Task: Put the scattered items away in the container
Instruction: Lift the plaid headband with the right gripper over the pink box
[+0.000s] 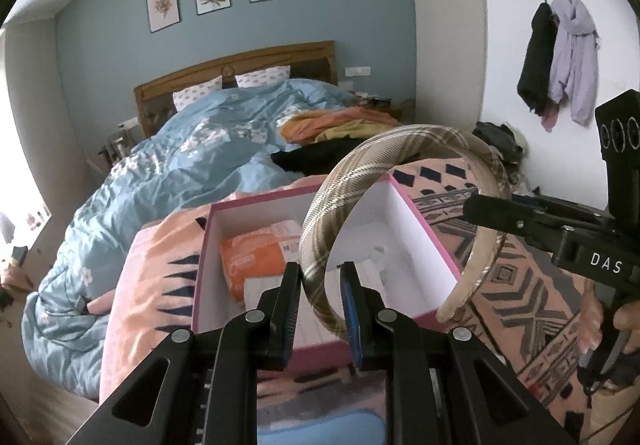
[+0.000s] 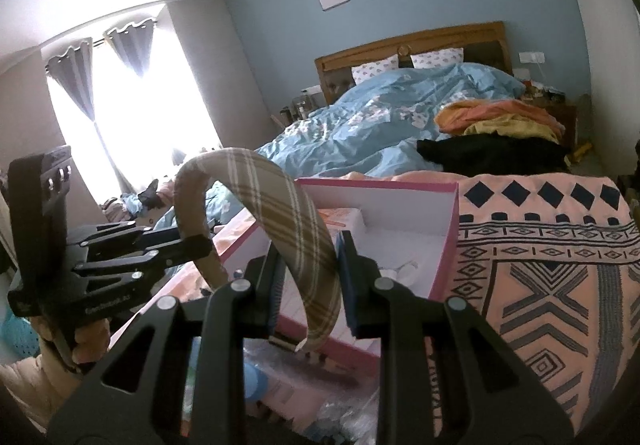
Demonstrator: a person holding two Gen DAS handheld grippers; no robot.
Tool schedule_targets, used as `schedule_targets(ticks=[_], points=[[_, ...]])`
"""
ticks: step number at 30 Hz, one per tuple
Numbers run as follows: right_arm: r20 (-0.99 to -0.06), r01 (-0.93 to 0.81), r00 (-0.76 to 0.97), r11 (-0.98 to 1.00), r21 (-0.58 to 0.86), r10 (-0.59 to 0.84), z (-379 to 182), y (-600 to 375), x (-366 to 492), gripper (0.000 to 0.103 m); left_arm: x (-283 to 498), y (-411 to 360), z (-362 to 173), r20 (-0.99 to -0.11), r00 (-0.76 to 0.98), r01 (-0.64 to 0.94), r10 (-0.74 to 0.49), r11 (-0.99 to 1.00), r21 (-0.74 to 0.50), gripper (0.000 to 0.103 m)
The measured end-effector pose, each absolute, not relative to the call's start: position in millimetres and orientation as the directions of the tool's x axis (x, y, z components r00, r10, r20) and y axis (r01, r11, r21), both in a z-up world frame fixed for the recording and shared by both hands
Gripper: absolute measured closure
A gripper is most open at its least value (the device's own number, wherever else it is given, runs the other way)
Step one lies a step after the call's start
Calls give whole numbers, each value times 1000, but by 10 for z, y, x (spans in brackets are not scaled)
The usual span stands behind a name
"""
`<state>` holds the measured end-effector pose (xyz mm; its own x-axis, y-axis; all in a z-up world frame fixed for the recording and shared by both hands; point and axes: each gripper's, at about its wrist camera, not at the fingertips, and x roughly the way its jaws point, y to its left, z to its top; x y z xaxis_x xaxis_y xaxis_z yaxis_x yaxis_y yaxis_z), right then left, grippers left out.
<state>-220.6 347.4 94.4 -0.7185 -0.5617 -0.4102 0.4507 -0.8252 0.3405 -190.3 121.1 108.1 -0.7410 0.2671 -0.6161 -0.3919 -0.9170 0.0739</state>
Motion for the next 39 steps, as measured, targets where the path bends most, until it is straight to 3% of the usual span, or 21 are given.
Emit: schedule_targets(ticks=[39], points=[[-585,286,-672,-888,360,-454,427,3534,-3212,76,-2919,1645,540,-752,-637,-337,171,-939,72,83]])
